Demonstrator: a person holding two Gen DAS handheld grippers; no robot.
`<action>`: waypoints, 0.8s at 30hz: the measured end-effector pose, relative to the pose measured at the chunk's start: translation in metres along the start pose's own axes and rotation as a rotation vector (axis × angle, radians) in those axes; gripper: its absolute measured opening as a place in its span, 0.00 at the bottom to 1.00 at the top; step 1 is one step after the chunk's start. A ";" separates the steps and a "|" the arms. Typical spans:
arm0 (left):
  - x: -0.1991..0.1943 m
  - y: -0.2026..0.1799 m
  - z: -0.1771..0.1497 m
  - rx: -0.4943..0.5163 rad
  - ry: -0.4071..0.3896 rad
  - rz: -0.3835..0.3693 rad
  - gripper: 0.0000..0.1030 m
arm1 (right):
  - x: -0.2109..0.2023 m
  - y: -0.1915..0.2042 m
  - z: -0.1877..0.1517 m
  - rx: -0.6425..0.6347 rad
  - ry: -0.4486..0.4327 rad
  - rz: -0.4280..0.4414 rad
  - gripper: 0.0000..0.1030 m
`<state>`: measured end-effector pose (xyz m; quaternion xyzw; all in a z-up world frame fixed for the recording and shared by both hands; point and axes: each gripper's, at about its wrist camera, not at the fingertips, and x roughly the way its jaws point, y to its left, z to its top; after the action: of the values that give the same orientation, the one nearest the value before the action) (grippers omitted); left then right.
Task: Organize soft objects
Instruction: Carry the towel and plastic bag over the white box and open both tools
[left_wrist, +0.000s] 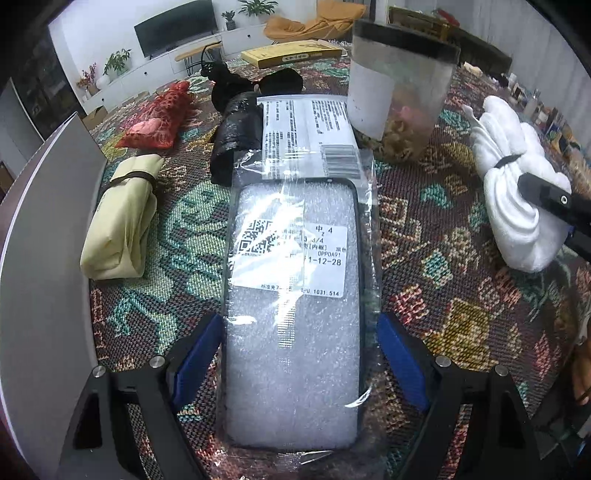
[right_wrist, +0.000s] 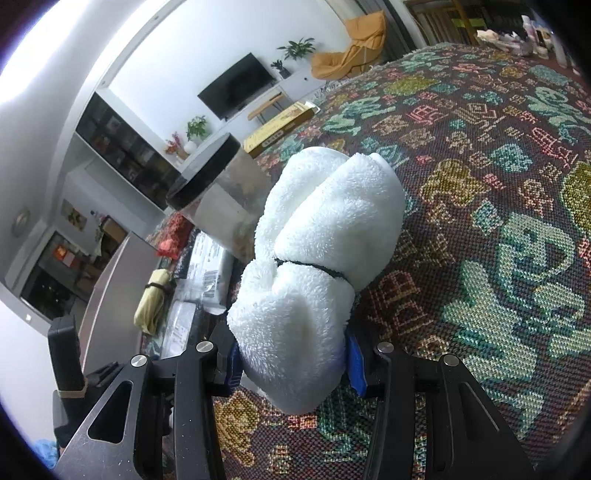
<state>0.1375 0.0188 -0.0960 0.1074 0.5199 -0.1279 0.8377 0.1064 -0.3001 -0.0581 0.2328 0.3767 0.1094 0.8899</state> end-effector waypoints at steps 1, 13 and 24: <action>0.000 -0.001 0.000 0.000 -0.004 0.004 0.76 | 0.002 -0.001 0.000 0.004 0.010 0.000 0.46; -0.080 0.018 -0.021 -0.162 -0.142 -0.229 0.72 | -0.038 -0.021 -0.004 0.138 -0.068 0.106 0.46; -0.196 0.137 -0.066 -0.322 -0.313 -0.137 0.72 | -0.068 0.102 -0.032 -0.068 -0.011 0.238 0.46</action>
<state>0.0426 0.1886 0.0580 -0.0845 0.4036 -0.1150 0.9037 0.0341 -0.2259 0.0154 0.2464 0.3376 0.2257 0.8800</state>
